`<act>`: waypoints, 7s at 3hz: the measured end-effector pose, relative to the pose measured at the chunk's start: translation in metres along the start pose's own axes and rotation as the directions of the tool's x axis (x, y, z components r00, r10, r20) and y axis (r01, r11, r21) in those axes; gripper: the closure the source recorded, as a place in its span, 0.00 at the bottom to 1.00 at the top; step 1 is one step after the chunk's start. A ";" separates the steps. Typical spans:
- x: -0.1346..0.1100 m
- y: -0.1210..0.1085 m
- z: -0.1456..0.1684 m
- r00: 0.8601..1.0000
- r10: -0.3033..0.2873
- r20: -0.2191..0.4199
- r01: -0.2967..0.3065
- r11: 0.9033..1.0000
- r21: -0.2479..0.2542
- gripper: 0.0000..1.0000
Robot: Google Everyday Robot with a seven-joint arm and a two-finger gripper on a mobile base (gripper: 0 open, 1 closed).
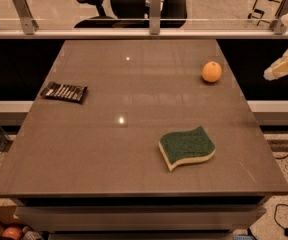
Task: Move orange near rxbar chocolate
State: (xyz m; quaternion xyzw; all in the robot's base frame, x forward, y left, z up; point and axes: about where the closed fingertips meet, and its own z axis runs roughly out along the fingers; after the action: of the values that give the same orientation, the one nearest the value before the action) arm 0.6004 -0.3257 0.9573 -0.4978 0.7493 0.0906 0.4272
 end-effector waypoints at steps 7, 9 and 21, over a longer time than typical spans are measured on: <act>0.036 -0.012 0.103 0.928 0.144 0.343 -0.103 0.986 -0.133 0.00; 0.031 -0.012 0.126 0.900 0.161 0.404 -0.102 0.981 -0.163 0.00; -0.008 0.026 0.188 0.879 0.161 0.450 0.022 0.927 -0.374 1.00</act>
Offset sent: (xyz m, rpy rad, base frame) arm 0.0090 0.0087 -0.0207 0.2435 -0.0749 0.0082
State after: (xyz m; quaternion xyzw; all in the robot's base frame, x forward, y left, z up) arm 0.6837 -0.2023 0.8389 -0.5041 0.6096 0.3634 0.4921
